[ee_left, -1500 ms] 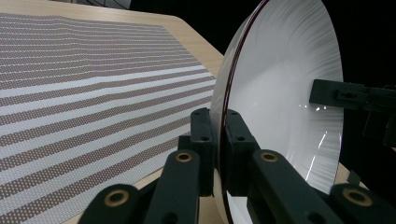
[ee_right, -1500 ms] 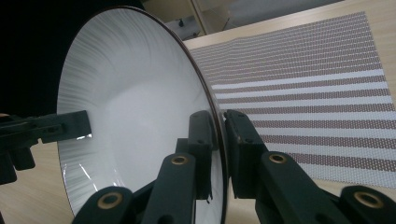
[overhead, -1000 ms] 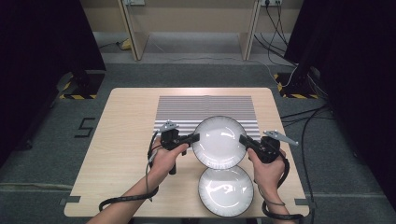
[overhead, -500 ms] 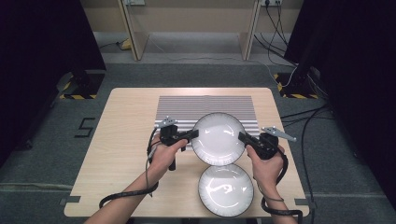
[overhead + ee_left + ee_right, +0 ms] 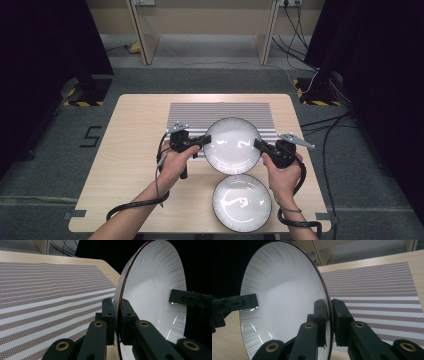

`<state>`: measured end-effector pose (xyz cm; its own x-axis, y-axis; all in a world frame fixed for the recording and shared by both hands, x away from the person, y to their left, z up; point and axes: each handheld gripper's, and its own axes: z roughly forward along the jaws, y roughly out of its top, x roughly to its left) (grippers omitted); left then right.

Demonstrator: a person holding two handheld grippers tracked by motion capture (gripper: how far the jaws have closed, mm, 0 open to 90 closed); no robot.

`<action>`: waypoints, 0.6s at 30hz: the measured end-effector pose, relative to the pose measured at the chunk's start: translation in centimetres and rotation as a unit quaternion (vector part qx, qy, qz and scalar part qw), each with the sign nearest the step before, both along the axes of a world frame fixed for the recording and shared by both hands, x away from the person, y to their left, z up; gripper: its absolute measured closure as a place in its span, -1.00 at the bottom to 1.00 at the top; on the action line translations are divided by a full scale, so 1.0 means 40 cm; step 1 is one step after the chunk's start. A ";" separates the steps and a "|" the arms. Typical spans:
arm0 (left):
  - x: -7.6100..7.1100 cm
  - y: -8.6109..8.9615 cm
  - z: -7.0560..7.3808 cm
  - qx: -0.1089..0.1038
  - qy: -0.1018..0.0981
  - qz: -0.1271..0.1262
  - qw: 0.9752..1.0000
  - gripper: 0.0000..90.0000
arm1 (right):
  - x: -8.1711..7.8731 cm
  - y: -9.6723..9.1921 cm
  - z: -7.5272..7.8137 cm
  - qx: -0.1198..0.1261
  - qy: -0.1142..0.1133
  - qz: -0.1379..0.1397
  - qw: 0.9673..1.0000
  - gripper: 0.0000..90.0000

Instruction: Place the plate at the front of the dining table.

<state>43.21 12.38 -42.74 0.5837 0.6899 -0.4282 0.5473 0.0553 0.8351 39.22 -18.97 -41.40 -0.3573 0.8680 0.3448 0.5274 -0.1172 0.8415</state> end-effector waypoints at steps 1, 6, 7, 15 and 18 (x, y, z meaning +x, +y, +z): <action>0.001 0.000 0.000 0.000 0.000 0.000 1.000 0.87 | 0.002 0.001 0.000 0.000 -0.001 0.000 1.000 0.83; 0.007 0.002 0.000 -0.001 0.000 0.004 1.000 0.87 | 0.010 0.005 0.005 -0.006 -0.004 -0.001 1.000 0.83; 0.008 0.002 0.000 -0.001 -0.001 0.005 1.000 0.87 | 0.013 0.006 0.006 -0.007 -0.004 -0.001 1.000 0.83; 0.026 0.001 -0.002 -0.002 0.002 0.012 1.000 0.87 | 0.031 0.013 0.009 -0.018 -0.004 -0.008 1.000 0.83; 0.030 0.002 0.000 -0.001 0.000 0.012 1.000 0.87 | 0.036 0.014 0.008 -0.018 -0.004 -0.009 1.000 0.83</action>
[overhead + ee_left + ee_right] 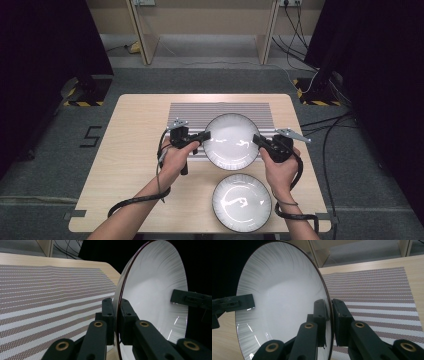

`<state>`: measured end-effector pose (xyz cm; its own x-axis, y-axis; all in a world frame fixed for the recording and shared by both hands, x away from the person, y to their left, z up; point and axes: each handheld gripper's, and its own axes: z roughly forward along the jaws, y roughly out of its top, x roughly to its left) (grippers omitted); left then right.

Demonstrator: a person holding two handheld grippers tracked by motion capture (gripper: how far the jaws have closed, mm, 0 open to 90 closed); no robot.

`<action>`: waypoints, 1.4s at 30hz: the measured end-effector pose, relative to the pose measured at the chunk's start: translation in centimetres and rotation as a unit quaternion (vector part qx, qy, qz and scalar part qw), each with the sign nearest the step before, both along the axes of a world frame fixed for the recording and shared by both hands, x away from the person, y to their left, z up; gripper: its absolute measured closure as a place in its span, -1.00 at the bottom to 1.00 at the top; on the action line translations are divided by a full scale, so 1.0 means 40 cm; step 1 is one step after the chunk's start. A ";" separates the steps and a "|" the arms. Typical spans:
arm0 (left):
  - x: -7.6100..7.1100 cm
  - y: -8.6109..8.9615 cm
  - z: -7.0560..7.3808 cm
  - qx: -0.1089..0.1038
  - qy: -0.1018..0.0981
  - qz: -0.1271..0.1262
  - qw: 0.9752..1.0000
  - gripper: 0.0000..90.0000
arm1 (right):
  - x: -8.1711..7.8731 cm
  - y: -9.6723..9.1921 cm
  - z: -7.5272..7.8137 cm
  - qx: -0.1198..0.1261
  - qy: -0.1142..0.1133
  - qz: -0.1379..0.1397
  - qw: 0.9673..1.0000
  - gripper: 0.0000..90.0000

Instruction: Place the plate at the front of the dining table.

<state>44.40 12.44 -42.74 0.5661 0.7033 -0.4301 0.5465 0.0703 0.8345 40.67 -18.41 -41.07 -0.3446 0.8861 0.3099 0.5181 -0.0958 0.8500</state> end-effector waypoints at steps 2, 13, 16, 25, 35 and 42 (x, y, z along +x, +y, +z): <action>0.004 0.001 0.000 0.001 0.000 0.001 1.000 0.87 | 0.003 0.002 0.001 0.000 0.001 0.000 1.000 0.83; 0.025 0.001 -0.001 0.005 0.002 0.008 1.000 0.86 | 0.022 0.009 0.002 -0.005 0.001 -0.005 1.000 0.83; 0.028 -0.001 0.000 0.006 0.003 0.010 1.000 0.86 | 0.029 0.009 0.001 -0.005 0.004 -0.006 1.000 0.83; 0.042 -0.001 -0.001 0.008 0.004 0.013 1.000 0.86 | 0.045 0.009 -0.002 -0.003 0.005 -0.008 1.000 0.83; 0.057 0.000 0.002 0.012 0.005 0.017 1.000 0.86 | 0.063 0.014 -0.002 -0.004 0.006 -0.008 1.000 0.83; 0.065 -0.003 0.003 0.015 0.006 0.019 1.000 0.86 | 0.074 0.014 -0.001 -0.006 0.008 -0.011 1.000 0.83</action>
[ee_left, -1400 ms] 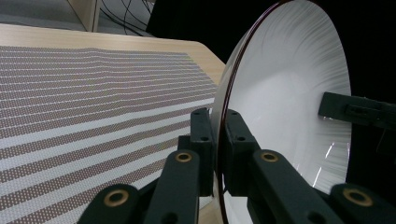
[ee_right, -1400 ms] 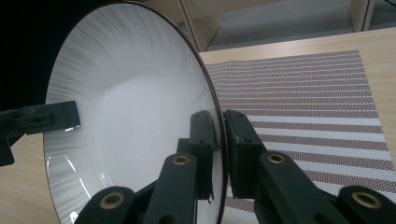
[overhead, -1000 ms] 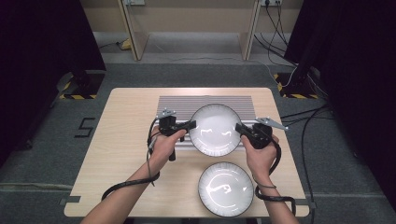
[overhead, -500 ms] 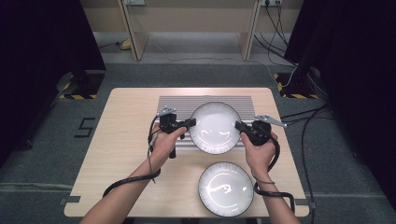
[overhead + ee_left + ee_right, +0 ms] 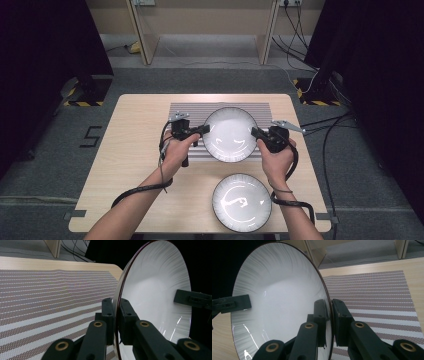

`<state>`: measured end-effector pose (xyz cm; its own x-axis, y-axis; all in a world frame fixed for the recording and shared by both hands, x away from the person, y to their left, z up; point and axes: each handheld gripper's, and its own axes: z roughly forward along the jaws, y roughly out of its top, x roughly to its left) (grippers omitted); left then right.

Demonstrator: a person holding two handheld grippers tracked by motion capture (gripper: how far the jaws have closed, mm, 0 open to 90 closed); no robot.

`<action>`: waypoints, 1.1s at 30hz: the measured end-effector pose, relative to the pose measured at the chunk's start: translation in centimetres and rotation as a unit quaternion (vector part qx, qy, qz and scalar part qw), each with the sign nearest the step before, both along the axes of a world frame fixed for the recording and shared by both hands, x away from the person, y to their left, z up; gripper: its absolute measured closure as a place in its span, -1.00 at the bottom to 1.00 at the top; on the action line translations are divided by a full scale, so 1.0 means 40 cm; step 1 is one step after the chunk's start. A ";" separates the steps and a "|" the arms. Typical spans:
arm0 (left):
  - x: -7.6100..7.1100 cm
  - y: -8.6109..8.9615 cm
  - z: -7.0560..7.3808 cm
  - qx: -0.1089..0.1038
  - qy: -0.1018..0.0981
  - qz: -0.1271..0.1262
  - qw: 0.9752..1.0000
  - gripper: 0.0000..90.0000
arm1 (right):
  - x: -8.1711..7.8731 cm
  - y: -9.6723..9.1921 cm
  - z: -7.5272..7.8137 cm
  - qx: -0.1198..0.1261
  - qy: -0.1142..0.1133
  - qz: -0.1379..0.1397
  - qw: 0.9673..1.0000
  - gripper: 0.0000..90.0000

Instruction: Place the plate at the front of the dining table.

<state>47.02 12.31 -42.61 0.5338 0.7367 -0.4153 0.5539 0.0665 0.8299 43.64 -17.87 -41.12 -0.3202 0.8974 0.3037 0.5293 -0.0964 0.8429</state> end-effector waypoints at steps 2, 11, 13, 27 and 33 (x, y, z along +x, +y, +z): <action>0.003 -0.001 0.001 0.001 0.001 0.001 1.000 0.86 | 0.003 0.000 0.000 0.000 0.000 0.000 1.000 0.83; 0.014 0.000 0.007 0.002 -0.006 0.003 1.000 0.86 | 0.017 0.001 0.005 -0.003 -0.005 0.000 1.000 0.83; 0.018 0.001 0.008 0.004 -0.007 0.004 1.000 0.86 | 0.022 0.002 0.007 -0.003 -0.006 0.000 1.000 0.83; 0.047 -0.002 0.004 0.013 -0.016 0.008 1.000 0.85 | 0.051 0.007 0.003 -0.008 -0.010 -0.002 1.000 0.84; 0.054 -0.003 -0.004 0.018 -0.016 0.011 1.000 0.85 | 0.060 0.009 -0.002 -0.009 -0.006 -0.004 1.000 0.84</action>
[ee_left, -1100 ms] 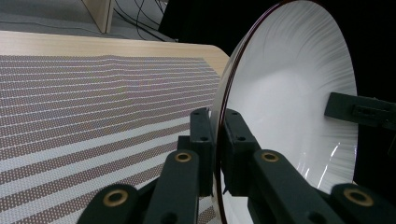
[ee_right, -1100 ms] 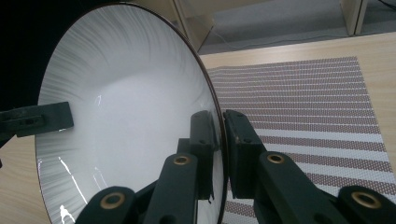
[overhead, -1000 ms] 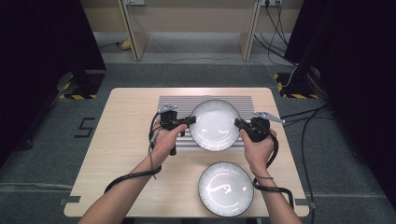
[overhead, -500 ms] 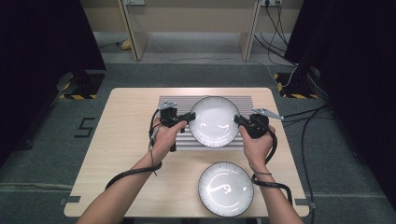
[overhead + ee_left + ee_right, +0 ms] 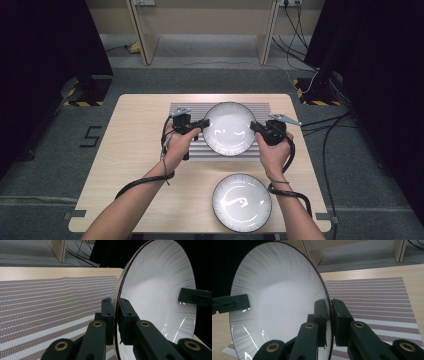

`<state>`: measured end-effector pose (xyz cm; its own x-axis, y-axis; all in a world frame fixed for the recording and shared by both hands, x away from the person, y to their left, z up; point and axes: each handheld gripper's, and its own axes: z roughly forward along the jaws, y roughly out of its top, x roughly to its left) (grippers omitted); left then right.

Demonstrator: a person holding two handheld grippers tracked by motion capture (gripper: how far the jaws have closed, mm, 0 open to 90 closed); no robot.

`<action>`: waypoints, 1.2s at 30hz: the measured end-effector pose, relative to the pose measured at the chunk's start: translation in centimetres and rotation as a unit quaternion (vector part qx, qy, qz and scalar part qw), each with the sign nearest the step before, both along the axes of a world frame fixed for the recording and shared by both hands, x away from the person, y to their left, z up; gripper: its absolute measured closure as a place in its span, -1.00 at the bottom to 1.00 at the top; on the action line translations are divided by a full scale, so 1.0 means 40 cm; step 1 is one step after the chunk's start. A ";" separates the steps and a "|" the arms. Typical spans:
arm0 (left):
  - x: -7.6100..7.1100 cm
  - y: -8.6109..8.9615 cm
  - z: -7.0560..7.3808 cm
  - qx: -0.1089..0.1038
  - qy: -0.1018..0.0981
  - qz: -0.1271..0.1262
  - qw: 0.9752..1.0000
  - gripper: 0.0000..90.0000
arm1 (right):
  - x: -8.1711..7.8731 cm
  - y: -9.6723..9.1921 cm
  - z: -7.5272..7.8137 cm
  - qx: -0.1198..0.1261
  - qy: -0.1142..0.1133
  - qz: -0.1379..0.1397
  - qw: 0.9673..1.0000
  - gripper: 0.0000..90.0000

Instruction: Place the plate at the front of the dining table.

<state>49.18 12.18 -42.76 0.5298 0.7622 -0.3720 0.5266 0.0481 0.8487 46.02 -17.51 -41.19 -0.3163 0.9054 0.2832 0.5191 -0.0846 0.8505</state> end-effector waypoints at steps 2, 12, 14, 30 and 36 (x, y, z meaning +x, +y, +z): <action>0.002 0.000 -0.001 0.002 -0.001 0.002 1.000 0.85 | 0.002 0.001 -0.002 -0.002 0.001 0.000 1.000 0.84; 0.016 0.001 -0.001 0.005 0.001 0.008 1.000 0.85 | 0.020 0.009 -0.002 -0.008 0.000 -0.003 1.000 0.84; 0.020 0.000 -0.001 0.006 0.001 0.008 1.000 0.85 | 0.024 0.009 -0.003 -0.007 0.002 -0.004 1.000 0.84; 0.046 0.000 -0.008 0.016 0.007 0.018 1.000 0.84 | 0.054 0.018 -0.010 -0.013 0.010 -0.008 1.000 0.84; 0.056 0.001 -0.016 0.019 0.010 0.022 1.000 0.84 | 0.067 0.024 -0.017 -0.017 0.014 -0.008 1.000 0.84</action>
